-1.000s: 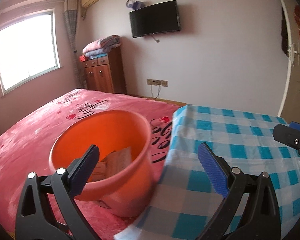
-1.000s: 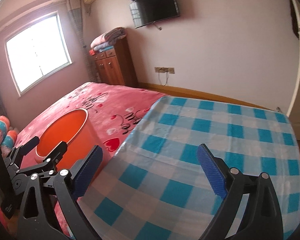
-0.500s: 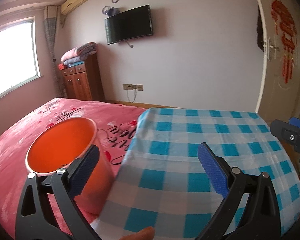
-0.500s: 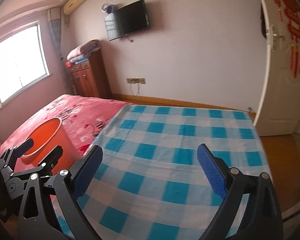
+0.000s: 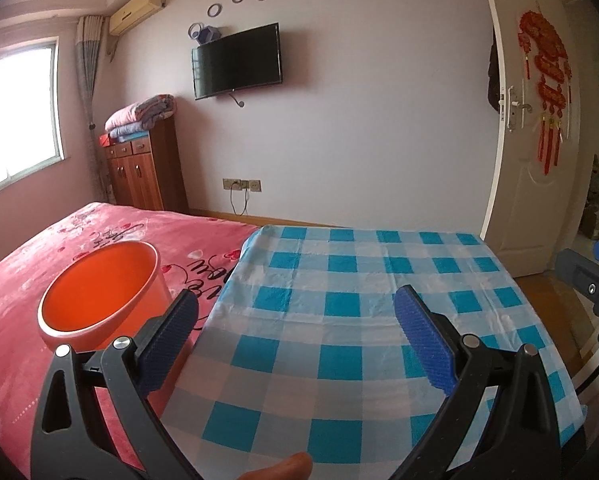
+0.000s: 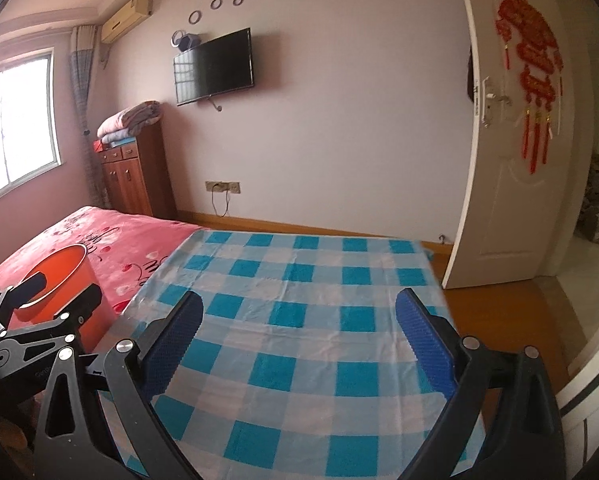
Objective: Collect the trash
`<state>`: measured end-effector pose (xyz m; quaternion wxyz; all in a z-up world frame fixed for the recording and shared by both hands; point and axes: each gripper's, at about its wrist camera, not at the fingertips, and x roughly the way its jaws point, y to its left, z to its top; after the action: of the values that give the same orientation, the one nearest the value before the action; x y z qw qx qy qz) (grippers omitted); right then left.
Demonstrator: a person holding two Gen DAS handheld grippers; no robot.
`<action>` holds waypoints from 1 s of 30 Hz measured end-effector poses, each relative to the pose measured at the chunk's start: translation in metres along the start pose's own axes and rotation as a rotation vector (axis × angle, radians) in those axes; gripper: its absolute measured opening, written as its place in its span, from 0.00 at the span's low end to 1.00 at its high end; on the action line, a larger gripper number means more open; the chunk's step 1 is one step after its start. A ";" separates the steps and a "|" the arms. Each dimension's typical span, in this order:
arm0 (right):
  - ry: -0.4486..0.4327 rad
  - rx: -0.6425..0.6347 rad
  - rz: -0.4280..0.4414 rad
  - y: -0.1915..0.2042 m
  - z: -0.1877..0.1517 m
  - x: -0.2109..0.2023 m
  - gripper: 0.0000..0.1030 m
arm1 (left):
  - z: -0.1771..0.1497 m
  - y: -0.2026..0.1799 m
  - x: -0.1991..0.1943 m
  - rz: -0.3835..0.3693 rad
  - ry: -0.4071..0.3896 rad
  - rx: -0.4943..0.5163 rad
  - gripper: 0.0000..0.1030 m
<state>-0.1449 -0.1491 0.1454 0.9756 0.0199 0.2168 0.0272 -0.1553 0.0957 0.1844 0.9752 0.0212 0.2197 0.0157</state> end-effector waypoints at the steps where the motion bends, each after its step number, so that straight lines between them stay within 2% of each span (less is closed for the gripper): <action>1: -0.006 0.000 -0.003 -0.001 0.000 -0.003 0.93 | 0.000 -0.002 -0.003 -0.002 -0.003 0.003 0.96; 10: -0.077 -0.002 -0.042 -0.005 0.002 -0.043 0.93 | 0.000 -0.017 -0.032 -0.012 -0.040 0.022 0.96; 30: -0.162 0.042 -0.111 -0.022 0.000 -0.092 0.93 | 0.006 -0.025 -0.078 -0.050 -0.117 0.036 0.96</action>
<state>-0.2268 -0.1771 0.1833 0.9893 0.0304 0.1385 -0.0332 -0.2223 0.0676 0.2223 0.9860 0.0341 0.1629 -0.0137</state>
